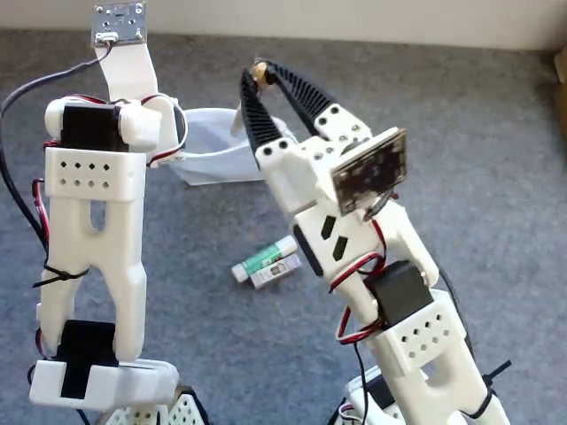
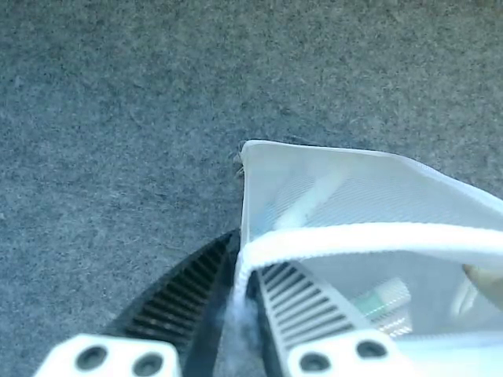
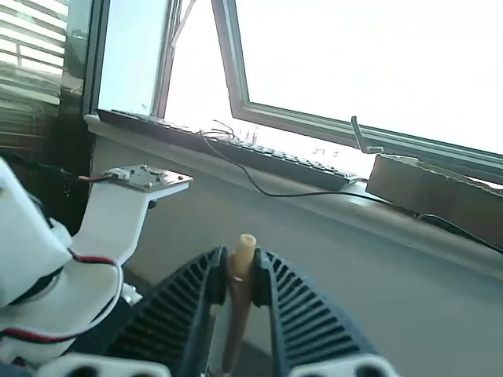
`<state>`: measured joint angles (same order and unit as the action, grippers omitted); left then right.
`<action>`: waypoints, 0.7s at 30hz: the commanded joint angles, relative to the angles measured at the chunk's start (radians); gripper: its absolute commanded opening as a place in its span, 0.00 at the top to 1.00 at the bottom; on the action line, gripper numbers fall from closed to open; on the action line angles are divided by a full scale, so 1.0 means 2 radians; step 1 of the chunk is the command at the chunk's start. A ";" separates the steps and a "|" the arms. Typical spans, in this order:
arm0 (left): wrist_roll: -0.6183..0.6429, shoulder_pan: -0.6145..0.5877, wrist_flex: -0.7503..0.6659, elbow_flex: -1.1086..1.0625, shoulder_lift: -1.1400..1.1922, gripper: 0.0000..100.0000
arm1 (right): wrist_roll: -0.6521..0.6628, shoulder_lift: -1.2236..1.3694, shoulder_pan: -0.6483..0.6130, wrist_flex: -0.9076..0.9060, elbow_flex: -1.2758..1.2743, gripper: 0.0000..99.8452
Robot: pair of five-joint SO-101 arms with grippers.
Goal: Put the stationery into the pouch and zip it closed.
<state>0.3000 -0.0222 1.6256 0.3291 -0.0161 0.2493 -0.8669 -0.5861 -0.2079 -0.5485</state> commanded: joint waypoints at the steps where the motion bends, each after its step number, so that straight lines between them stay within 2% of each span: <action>1: 0.002 -0.014 -0.003 -0.010 0.012 0.99 | 0.044 -0.001 -0.024 0.010 -0.016 1.00; 9: 0.002 -0.015 -0.003 -0.010 0.012 0.99 | 0.118 -0.001 -0.046 0.010 -0.064 1.00; 21: 0.002 -0.015 -0.003 -0.010 0.012 0.99 | 0.119 -0.001 -0.046 0.009 -0.064 0.98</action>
<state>0.3000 -0.0192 1.6272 0.3291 -0.0161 0.4749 -0.8654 -0.6705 -0.2079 -0.6866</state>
